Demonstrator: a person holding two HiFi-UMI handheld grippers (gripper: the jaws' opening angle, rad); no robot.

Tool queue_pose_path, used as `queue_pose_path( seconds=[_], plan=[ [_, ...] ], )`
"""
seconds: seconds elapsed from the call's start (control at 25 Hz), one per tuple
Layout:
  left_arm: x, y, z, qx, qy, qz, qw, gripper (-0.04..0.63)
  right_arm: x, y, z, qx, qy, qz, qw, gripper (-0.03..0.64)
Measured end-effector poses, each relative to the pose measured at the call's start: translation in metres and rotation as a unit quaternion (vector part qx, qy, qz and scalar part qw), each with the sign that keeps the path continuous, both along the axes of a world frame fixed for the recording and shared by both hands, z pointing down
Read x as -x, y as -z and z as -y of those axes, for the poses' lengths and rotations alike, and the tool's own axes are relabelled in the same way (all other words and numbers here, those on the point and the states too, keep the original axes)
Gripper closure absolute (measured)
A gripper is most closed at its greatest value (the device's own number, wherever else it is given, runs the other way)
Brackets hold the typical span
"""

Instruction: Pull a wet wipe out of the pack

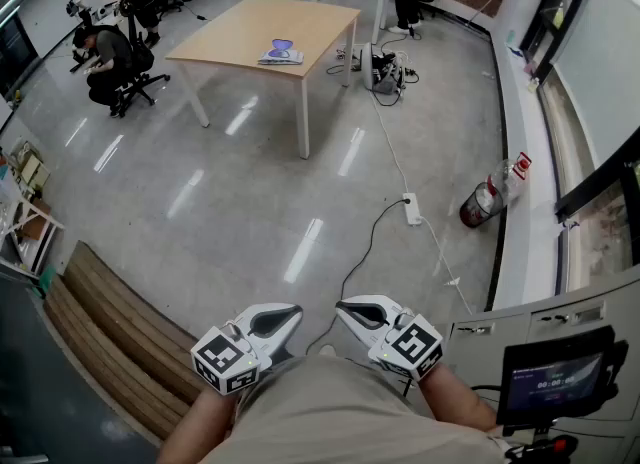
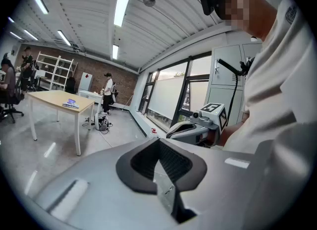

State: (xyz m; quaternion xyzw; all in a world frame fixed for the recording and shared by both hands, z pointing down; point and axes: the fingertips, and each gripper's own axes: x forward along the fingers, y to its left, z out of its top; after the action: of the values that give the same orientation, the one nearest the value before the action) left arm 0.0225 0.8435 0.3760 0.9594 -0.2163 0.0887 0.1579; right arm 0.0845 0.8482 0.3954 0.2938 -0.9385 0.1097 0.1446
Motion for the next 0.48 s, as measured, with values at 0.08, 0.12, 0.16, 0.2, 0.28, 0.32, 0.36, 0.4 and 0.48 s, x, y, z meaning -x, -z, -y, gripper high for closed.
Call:
queue_pose_path(
  seconds=[0.08,0.12,0.16,0.2,0.28,0.32,0.36,0.4,0.48],
  plan=[
    [0.0002,-0.0001,-0.0005,0.000,0.000,0.000,1.0000,0.594,0.0004,-0.0003,-0.0007,0.002,0.000,0.002,1.000,0.615],
    [0.0004,-0.0001,-0.0008,0.000,-0.001,0.000,1.0000,0.594,0.0008,-0.0004,-0.0009,0.002,0.001,0.003,1.000,0.615],
    [0.0007,-0.0001,-0.0009,0.001,-0.001,0.000,1.0000,0.594,0.0012,-0.0004,-0.0008,0.003,0.001,0.003,1.000,0.615],
    [0.0010,-0.0001,-0.0010,0.001,-0.002,0.000,1.0000,0.594,0.0017,-0.0003,-0.0007,0.003,0.001,0.002,1.000,0.615],
    [0.0019,-0.0001,-0.0011,0.003,-0.004,0.001,1.0000,0.594,0.0032,-0.0002,-0.0008,0.004,0.002,0.001,1.000,0.615],
    [0.0024,0.0000,-0.0009,0.003,-0.004,0.002,1.0000,0.594,0.0040,-0.0005,-0.0009,0.005,0.003,-0.001,1.000,0.615],
    [0.0030,0.0003,-0.0006,0.004,-0.003,0.002,1.0000,0.594,0.0048,-0.0009,-0.0009,0.008,0.004,-0.002,1.000,0.615],
    [0.0035,0.0006,-0.0001,0.004,-0.003,0.001,1.0000,0.594,0.0055,-0.0012,-0.0008,0.012,0.004,-0.001,1.000,0.615],
    [0.0042,0.0012,0.0006,0.004,-0.001,0.000,1.0000,0.594,0.0062,-0.0016,-0.0003,0.019,0.003,-0.001,1.000,0.615]
  ],
)
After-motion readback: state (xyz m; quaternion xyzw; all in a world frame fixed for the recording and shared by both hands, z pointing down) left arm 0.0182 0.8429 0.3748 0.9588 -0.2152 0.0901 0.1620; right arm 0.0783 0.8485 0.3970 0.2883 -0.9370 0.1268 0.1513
